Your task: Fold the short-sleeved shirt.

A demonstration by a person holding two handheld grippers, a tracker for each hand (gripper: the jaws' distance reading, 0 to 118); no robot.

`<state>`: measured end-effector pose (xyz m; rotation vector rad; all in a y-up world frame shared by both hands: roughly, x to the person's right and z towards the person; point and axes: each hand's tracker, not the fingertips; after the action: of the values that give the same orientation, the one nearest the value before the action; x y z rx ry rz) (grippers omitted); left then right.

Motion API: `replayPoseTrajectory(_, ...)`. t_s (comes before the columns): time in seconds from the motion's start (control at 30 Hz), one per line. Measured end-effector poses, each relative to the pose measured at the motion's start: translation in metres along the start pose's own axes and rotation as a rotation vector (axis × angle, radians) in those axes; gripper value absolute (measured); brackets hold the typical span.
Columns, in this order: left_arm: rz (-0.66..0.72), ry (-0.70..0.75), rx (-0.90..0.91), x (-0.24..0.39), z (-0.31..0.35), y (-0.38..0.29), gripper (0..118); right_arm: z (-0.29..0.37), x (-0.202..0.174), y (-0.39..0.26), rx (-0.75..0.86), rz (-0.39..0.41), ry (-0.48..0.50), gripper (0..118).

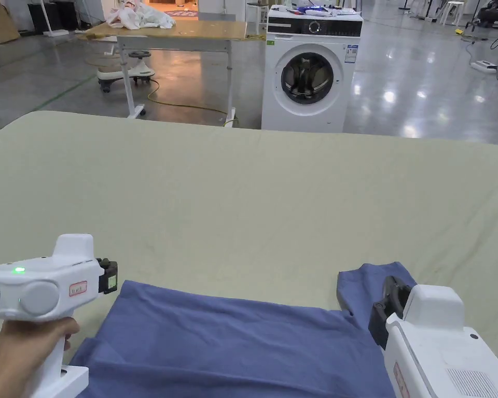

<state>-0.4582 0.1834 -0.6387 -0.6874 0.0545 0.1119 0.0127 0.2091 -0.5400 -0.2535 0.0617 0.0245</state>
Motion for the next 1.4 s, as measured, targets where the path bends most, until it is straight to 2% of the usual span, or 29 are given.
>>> replayPoseTrajectory(0.07, 0.002, -0.04, -0.107, -0.005, -0.024, 0.011, 0, -0.003, 0.002, -0.003, -0.024, 0.005, -0.002, 0)
replayPoseTrajectory(0.1, 0.005, -0.045, -0.16, -0.008, -0.038, 0.015, 5, -0.004, 0.005, -0.006, -0.033, 0.005, -0.004, 0)
replayPoseTrajectory(0.2, 0.044, -0.06, -0.259, -0.013, -0.062, 0.021, 51, -0.005, 0.012, -0.013, -0.063, 0.015, -0.021, 0)
replayPoseTrajectory(0.23, 0.057, -0.06, -0.256, -0.015, -0.069, 0.022, 59, -0.004, 0.016, -0.016, -0.07, 0.016, -0.027, 0)
replayPoseTrajectory(0.33, 0.061, -0.061, -0.296, -0.013, -0.083, 0.023, 59, -0.005, 0.027, -0.023, -0.1, 0.02, -0.055, 0)
replayPoseTrajectory(0.5, -0.046, 0.021, -0.352, 0.007, -0.097, 0.017, 52, -0.008, 0.046, -0.035, -0.153, 0.009, -0.091, 0)
replayPoseTrajectory(0.57, -0.08, 0.037, -0.334, 0.018, -0.095, 0.015, 43, -0.011, 0.053, -0.037, -0.179, 0.008, -0.1, 0)
replayPoseTrajectory(0.6, -0.107, 0.03, -0.328, 0.024, -0.095, 0.013, 34, -0.013, 0.056, -0.037, -0.192, 0.008, -0.103, 0)
replayPoseTrajectory(0.63, -0.13, 0.003, -0.326, 0.031, -0.094, 0.011, 17, -0.016, 0.061, -0.037, -0.2, 0.002, -0.109, 0)
replayPoseTrajectory(0.67, -0.141, -0.011, -0.323, 0.037, -0.094, 0.007, 7, -0.02, 0.066, -0.035, -0.213, -0.006, -0.113, 0)
replayPoseTrajectory(0.77, -0.187, -0.004, -0.32, 0.042, -0.094, 0.002, 2, -0.038, 0.085, -0.026, -0.246, -0.024, -0.112, 0)
replayPoseTrajectory(0.87, -0.16, -0.018, -0.298, 0.034, -0.085, 0.007, 1, -0.071, 0.11, -0.012, -0.332, -0.05, -0.076, 0)
replayPoseTrajectory(0.9, -0.153, -0.023, -0.285, 0.033, -0.081, 0.008, 0, -0.086, 0.118, -0.008, -0.382, -0.038, -0.07, 3)
replayPoseTrajectory(0.93, -0.146, -0.02, -0.26, 0.032, -0.075, 0.009, 0, -0.101, 0.127, -0.005, -0.422, -0.055, -0.054, 16)
replayPoseTrajectory(1.03, -0.124, -0.038, -0.202, 0.025, -0.056, 0.014, 0, -0.149, 0.144, -0.001, -0.56, -0.035, -0.029, 65)
replayPoseTrajectory(1.2, -0.115, -0.056, -0.131, 0.019, -0.027, 0.012, 0, -0.216, 0.159, -0.02, -0.758, -0.022, -0.006, 67)
replayPoseTrajectory(1.27, -0.098, -0.059, -0.116, 0.015, -0.02, 0.011, 0, -0.234, 0.159, -0.031, -0.821, 0.006, -0.024, 67)
replayPoseTrajectory(1.4, -0.078, -0.053, -0.096, 0.011, -0.013, 0.005, 0, -0.248, 0.157, -0.043, -0.854, -0.011, -0.018, 62)
